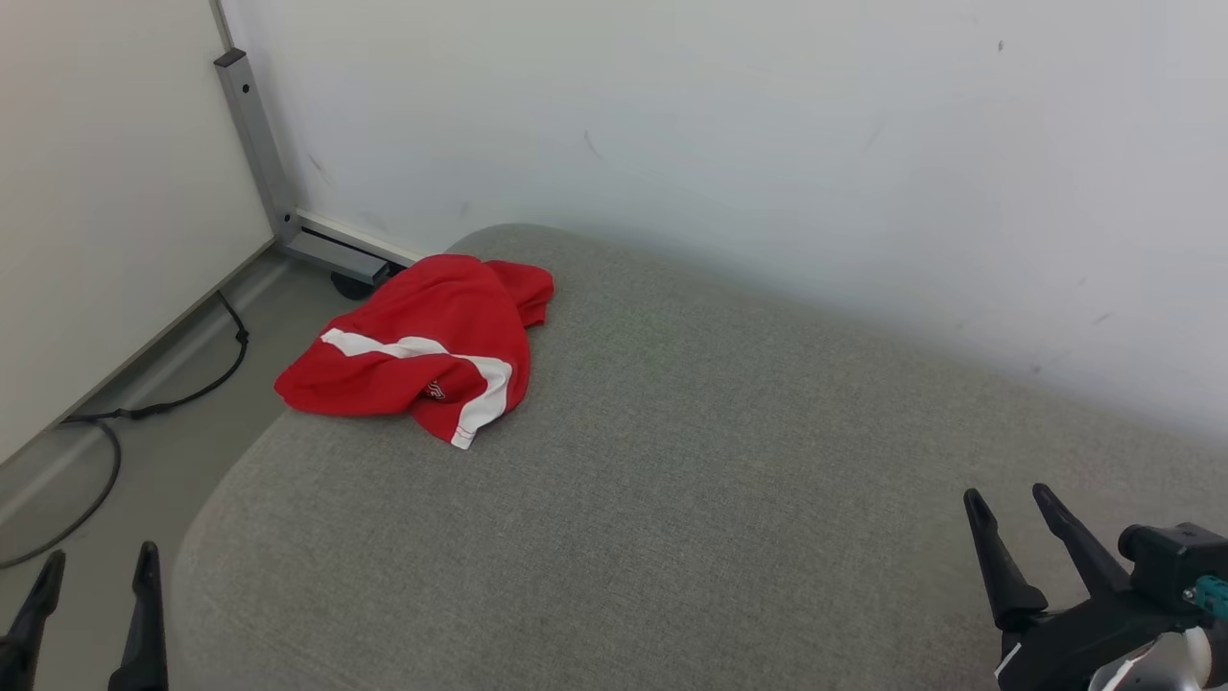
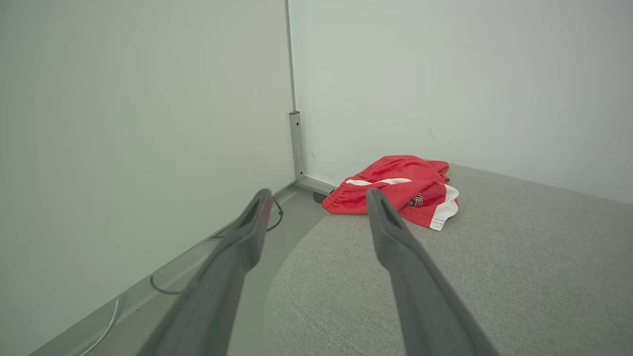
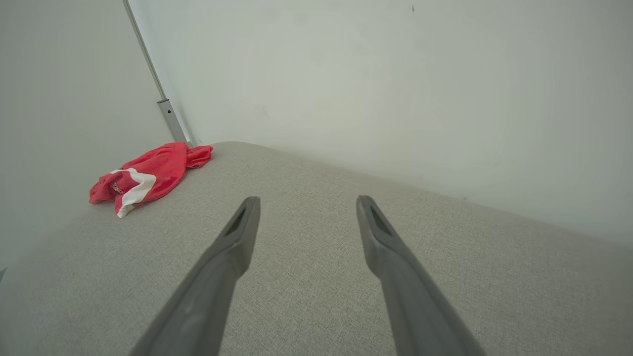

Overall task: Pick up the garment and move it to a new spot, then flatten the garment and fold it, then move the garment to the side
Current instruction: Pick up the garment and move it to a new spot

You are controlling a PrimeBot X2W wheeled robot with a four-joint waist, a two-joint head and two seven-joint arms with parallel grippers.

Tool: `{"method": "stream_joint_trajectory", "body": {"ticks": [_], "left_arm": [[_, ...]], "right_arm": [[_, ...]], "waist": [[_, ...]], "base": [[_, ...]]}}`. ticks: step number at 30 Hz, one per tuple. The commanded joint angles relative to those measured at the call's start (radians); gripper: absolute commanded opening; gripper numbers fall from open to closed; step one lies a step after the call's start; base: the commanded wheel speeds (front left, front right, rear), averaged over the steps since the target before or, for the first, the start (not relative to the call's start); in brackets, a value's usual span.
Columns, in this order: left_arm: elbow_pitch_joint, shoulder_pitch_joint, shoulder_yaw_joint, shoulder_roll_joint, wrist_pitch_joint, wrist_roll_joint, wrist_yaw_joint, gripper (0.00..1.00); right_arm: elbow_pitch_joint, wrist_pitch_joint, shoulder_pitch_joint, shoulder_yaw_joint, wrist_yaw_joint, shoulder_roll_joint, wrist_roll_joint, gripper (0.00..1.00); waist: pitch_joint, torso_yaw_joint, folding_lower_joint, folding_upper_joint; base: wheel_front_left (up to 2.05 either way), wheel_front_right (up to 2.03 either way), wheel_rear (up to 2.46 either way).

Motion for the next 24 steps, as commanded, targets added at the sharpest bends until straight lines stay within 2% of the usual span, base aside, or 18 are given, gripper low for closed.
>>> {"method": "stream_joint_trajectory", "body": {"ticks": [1,14,24], "left_arm": [[-0.006,0.002,0.004,-0.001,-0.008,-0.006,0.007,1.0],[0.004,-0.029,-0.018,-0.02,-0.034,-0.011,0.01,1.0],[0.008,-0.076,-0.037,-0.024,-0.037,-0.029,-0.017,1.0]], "right_arm": [[0.002,-0.002,-0.01,0.004,0.0,-0.009,0.007,1.0],[0.025,-0.01,-0.032,0.025,0.0,-0.029,0.023,1.0],[0.044,-0.021,-0.029,0.024,0.0,-0.03,0.035,1.0]], "waist": [[0.012,0.016,0.0,-0.0001],[0.038,0.036,0.0,-0.0001],[0.034,0.032,0.0,-0.0001]], "base": [[0.0,0.0,0.0],[0.0,0.0,0.0],[0.0,0.0,0.0]]}}
